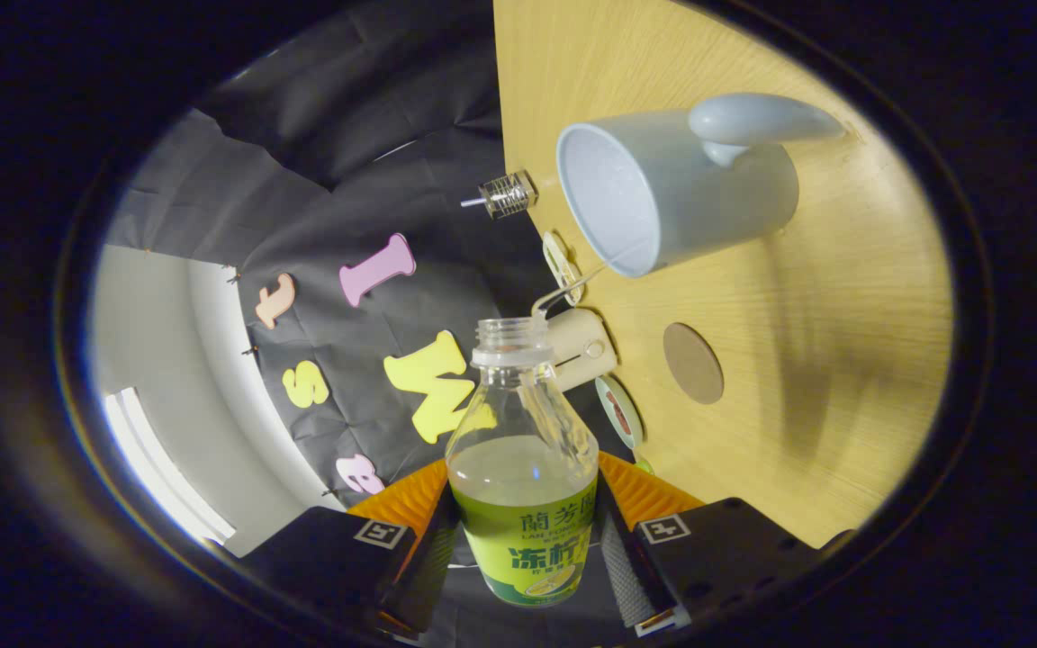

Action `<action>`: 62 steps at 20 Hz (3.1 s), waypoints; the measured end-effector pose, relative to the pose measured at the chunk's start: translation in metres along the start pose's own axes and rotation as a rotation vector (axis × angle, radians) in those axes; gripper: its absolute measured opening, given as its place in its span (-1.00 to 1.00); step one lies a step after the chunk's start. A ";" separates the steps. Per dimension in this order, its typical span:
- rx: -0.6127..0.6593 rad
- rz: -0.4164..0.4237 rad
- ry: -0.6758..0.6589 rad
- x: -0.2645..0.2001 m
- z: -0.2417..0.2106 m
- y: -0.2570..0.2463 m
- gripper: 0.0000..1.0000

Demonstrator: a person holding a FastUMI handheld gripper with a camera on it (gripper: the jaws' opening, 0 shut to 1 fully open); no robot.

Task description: Take the bottle from table, then pour the juice into the cup, finally place the bottle on the coaster

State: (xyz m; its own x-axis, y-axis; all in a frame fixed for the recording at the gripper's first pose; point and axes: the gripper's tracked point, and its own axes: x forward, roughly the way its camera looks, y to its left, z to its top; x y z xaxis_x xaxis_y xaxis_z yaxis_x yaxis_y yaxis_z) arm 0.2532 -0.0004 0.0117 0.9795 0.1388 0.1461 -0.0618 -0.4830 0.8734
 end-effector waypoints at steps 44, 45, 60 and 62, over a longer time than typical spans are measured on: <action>0.428 0.186 -0.002 -0.018 0.003 0.125 0.56; 0.447 0.201 -0.002 -0.021 0.004 0.133 0.56; 0.452 0.178 0.006 -0.027 0.000 0.148 0.56; 0.405 0.157 0.019 -0.022 -0.004 0.138 0.56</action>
State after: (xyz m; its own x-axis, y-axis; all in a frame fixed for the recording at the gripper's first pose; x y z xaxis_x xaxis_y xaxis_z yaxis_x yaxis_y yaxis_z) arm 0.2229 -0.0669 0.1307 0.9603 0.0509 0.2744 -0.1255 -0.7993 0.5876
